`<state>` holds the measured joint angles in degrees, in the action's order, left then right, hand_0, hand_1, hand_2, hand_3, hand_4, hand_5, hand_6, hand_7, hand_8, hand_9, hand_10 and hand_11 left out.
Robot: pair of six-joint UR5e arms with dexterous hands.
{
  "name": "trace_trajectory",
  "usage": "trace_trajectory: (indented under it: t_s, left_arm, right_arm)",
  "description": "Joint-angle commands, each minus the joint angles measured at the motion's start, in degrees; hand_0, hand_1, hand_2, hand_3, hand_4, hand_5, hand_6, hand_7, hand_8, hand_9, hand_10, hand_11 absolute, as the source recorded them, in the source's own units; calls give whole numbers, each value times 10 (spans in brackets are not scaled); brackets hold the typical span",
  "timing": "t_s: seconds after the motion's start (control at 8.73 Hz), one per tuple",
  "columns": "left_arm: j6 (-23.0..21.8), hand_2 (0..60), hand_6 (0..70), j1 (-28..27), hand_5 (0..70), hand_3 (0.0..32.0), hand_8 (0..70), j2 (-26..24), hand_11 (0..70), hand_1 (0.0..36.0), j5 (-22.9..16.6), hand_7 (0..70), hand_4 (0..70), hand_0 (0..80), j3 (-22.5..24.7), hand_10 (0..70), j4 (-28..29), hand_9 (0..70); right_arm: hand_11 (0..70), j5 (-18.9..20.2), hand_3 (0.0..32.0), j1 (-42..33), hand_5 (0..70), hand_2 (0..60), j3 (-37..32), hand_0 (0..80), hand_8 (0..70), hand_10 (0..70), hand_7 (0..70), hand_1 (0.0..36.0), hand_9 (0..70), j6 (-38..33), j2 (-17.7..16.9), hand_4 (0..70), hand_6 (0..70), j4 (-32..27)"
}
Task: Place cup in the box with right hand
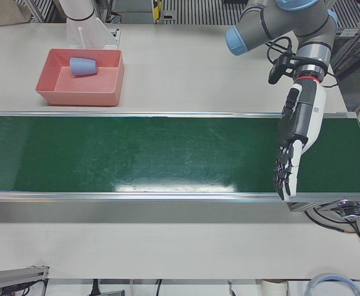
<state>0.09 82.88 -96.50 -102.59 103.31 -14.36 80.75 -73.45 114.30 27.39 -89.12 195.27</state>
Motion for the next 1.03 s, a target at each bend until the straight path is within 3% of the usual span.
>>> trace_trajectory:
  t_s: [0.0, 0.11, 0.23, 0.34, 0.46, 0.57, 0.69, 0.8, 0.92]
  left_arm:
    - [0, 0, 0, 0, 0, 0, 0, 0, 0, 0, 0, 0, 0, 0, 0, 0, 0, 0]
    - [0, 0, 0, 0, 0, 0, 0, 0, 0, 0, -1, 0, 0, 0, 0, 0, -1, 0]
    - [0, 0, 0, 0, 0, 0, 0, 0, 0, 0, 0, 0, 0, 0, 0, 0, -1, 0]
    - [0, 0, 0, 0, 0, 0, 0, 0, 0, 0, 0, 0, 0, 0, 0, 0, -1, 0]
    - [0, 0, 0, 0, 0, 0, 0, 0, 0, 0, 0, 0, 0, 0, 1, 0, -1, 0]
    - [0, 0, 0, 0, 0, 0, 0, 0, 0, 0, -1, 0, 0, 0, 0, 0, -1, 0]
    - [0, 0, 0, -1, 0, 0, 0, 0, 0, 0, 0, 0, 0, 0, 0, 0, 0, 0]
    - [0, 0, 0, 0, 0, 0, 0, 0, 0, 0, -1, 0, 0, 0, 1, 0, -1, 0]
    - [0, 0, 0, 0, 0, 0, 0, 0, 0, 0, 0, 0, 0, 0, 1, 0, -1, 0]
  right_arm:
    - [27, 4, 116, -24, 36, 26, -65, 446, 20, 10, 27, 49, 34, -17, 0, 0, 5, -11]
    - [31, 3, 92, -18, 36, 54, -72, 427, 25, 12, 33, 57, 45, -15, -7, 0, 10, -46]
    - [32, 4, 48, -15, 38, 83, -102, 437, 22, 13, 53, 79, 48, -16, -11, 0, 18, -108]
    - [31, 4, 52, -16, 41, 44, -116, 466, 20, 11, 70, 82, 48, -20, -11, 7, 21, -125]
    - [38, 4, 34, -17, 47, 38, -116, 488, 21, 14, 65, 97, 50, -21, -11, 11, 23, -126]
    - [42, 4, 22, -14, 46, 20, -116, 486, 21, 17, 59, 85, 51, -22, -11, 20, 23, -126]
    - [41, 4, 16, -5, 44, 68, -115, 475, 19, 17, 74, 103, 51, -21, -11, 30, 26, -123]
    - [38, 5, 14, -4, 42, 25, -107, 478, 21, 15, 90, 85, 56, -26, -10, 52, 28, -121]
    - [38, 4, 20, -1, 43, 52, -108, 475, 22, 15, 108, 95, 61, -34, -14, 49, 31, -118]
